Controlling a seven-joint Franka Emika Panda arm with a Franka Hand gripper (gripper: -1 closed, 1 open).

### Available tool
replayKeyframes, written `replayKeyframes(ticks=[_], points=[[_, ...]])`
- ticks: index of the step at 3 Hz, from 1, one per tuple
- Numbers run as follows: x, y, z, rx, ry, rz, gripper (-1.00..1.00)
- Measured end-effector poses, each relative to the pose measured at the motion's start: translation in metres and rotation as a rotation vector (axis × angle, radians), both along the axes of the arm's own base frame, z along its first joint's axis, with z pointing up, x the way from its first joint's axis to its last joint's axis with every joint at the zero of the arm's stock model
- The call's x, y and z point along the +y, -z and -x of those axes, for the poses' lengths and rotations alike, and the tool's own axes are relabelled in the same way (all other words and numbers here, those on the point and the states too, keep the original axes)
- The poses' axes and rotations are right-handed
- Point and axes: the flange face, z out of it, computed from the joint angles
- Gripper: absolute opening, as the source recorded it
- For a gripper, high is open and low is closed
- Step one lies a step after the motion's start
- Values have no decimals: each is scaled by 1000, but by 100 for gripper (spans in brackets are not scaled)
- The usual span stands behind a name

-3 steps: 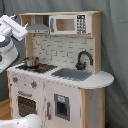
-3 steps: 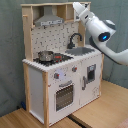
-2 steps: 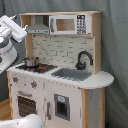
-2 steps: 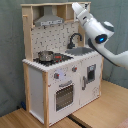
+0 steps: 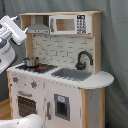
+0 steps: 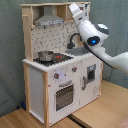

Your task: Play with the kitchen

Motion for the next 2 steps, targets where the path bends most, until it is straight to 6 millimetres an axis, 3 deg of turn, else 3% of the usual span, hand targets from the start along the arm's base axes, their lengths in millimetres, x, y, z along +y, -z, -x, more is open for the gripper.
replayKeyframes(ticks=[2], points=[[13, 1, -15, -16, 24, -150, 100]])
